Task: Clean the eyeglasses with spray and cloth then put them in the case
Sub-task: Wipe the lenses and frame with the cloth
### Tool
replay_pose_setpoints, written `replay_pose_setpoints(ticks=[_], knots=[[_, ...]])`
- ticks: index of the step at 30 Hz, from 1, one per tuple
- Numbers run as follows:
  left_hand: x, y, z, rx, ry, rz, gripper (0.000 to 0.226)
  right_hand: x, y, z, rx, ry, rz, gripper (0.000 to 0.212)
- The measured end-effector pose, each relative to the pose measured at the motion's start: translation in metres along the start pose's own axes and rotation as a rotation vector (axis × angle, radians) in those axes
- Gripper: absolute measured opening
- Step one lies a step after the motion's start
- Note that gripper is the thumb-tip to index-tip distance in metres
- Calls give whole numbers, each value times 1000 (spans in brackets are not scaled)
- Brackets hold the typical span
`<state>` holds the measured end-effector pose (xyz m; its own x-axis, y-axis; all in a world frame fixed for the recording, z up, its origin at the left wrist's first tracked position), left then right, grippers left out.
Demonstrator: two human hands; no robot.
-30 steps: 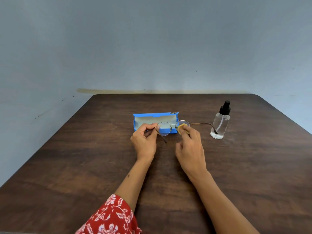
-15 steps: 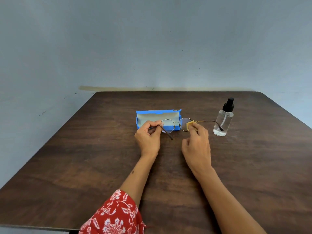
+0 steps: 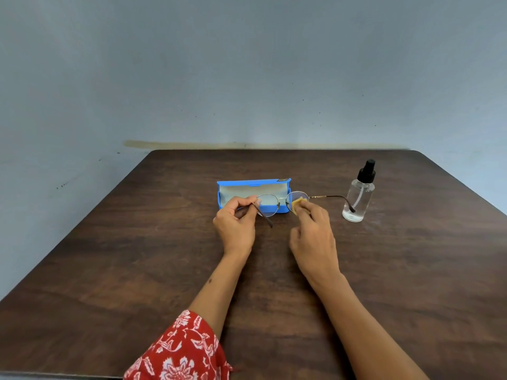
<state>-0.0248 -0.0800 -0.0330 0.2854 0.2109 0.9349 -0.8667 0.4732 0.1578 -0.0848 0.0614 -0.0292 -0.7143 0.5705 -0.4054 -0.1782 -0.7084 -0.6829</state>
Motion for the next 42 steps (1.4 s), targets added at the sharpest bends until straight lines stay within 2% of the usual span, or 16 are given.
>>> replay_pose_setpoints(ticks=[3,8,13,18,23,28,32,38,42], knots=[[0,-1,0,3,3,1,12,8,-3,1,6,111,-9,45],[1,1,-1,-4,2,8,7,-2,1,-1,-7,-18,3,49],[2,-1,0,3,4,25,11,7,-2,0,8,109,-8,42],[4,-1,-1,-1,10,36,5,-3,3,-1,2,-11,18,49],[5,-1,-1,2,12,20,8,7,-1,2,18,122,-19,44],[1,0,0,-4,10,12,16,-3,3,0,19,-9,-20,50],[1,0,0,-7,4,5,16,8,-2,3,39,110,-22,42],[2,2,-2,-36,24,29,11,-4,2,2,104,-32,28,46],[4,2,-2,-37,23,32,10,5,-2,4,146,65,55,44]])
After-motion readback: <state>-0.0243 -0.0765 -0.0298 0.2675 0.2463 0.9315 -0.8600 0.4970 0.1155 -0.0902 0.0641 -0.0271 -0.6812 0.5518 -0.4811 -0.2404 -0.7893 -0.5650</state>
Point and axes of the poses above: each hand's wrist, its own z-axis towards the middle knuckle, its own y-axis out of the palm, x = y × z, the point moved 4 cm from there along z, towards the middle knuckle, and after that the axes turned 3 degrees about -z, right-handed, at the moved point
